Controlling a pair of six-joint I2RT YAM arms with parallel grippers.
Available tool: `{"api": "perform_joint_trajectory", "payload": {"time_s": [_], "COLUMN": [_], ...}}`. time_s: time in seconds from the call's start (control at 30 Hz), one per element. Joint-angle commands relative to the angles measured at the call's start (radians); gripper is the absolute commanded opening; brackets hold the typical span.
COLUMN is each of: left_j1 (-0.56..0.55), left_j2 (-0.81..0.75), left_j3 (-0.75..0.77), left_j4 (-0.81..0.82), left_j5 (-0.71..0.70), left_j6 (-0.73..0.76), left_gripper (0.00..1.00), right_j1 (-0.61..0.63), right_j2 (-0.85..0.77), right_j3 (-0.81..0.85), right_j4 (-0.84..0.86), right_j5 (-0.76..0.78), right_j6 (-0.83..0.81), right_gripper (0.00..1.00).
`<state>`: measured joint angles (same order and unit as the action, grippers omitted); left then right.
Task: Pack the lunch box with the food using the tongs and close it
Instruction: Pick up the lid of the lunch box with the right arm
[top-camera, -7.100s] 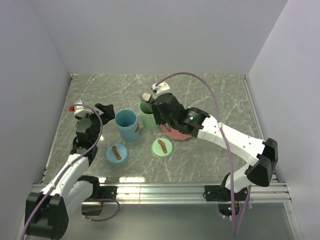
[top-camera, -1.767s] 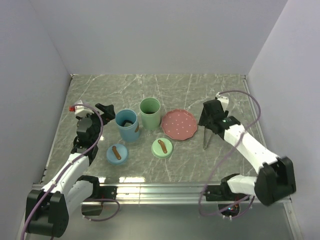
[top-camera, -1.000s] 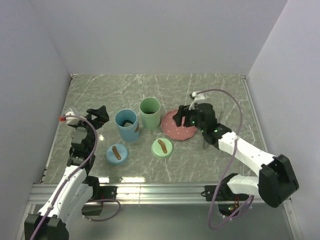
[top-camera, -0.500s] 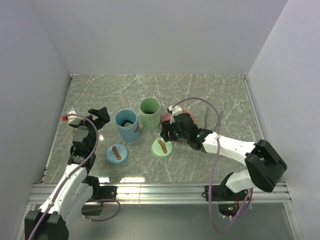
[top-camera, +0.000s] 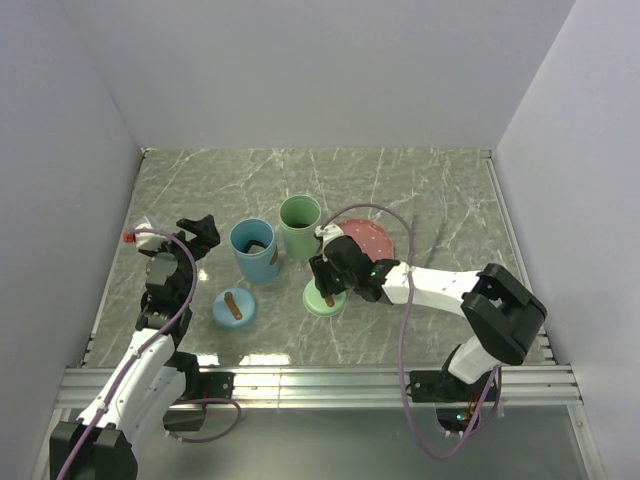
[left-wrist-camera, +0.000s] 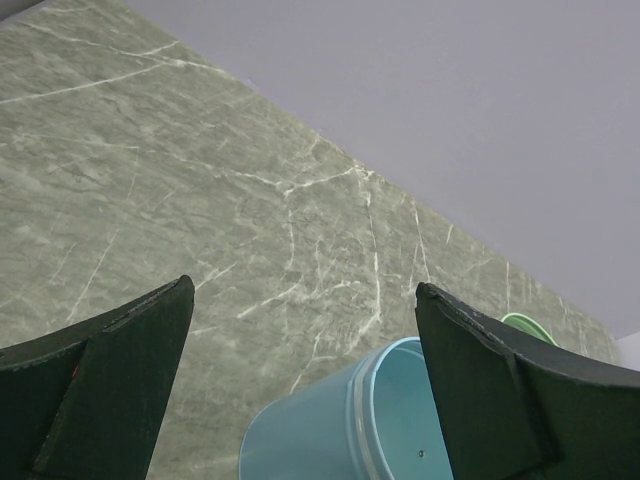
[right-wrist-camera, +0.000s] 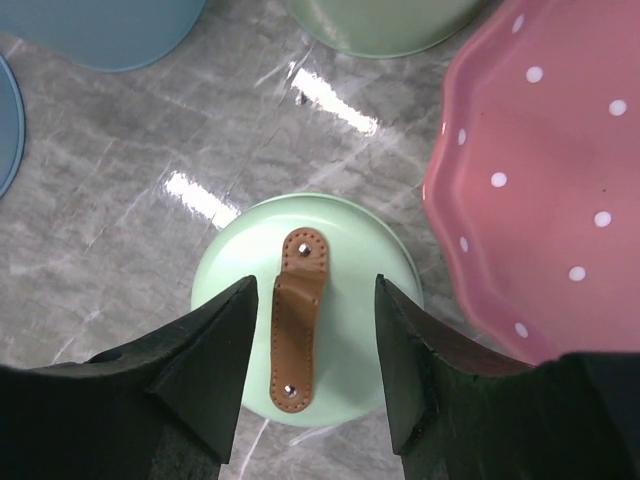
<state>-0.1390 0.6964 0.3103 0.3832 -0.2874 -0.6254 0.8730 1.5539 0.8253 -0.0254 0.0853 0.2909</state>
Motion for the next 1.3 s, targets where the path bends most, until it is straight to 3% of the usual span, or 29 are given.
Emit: {"api": "perform_joint_trajectory", "payload": {"time_s": [0.0, 0.37, 0.47, 0.6, 0.8, 1.07, 1.27], "left_j1": [0.001, 0.001, 0.001, -0.001, 0.001, 0.001, 0.001], "left_j2": [-0.009, -0.024, -0.028, -0.037, -0.034, -0.008, -0.008], "left_j3": [-0.007, -0.013, -0.017, -0.02, -0.017, -0.01, -0.014], "left_j4": [0.051, 0.051, 0.057, 0.054, 0.048, 0.051, 0.056], "left_j5": [0.002, 0.002, 0.001, -0.007, -0.022, -0.022, -0.029], "left_j6": [-0.01, -0.013, -0.016, -0.017, -0.028, -0.03, -0.03], "left_gripper": [1.0, 0.99, 0.99, 0.99, 0.99, 0.99, 0.99], "right_j1": [0.015, 0.037, 0.04, 0.047, 0.058, 0.06, 0.054], "right_j2": [0.011, 0.086, 0.103, 0.101, 0.034, -0.15, -0.293], "right_j3": [0.051, 0.084, 0.098, 0.107, 0.109, 0.107, 0.184], "right_j4": [-0.03, -0.1, -0.114, -0.134, -0.174, -0.248, -0.335], "right_j5": [0.031, 0.039, 0.027, 0.017, 0.06, 0.136, 0.318], "right_j6": [0.004, 0.025, 0.03, 0.027, 0.036, 0.028, 0.008], "right_gripper": [0.57, 0.57, 0.48, 0.27, 0.07, 0.04, 0.04]}}
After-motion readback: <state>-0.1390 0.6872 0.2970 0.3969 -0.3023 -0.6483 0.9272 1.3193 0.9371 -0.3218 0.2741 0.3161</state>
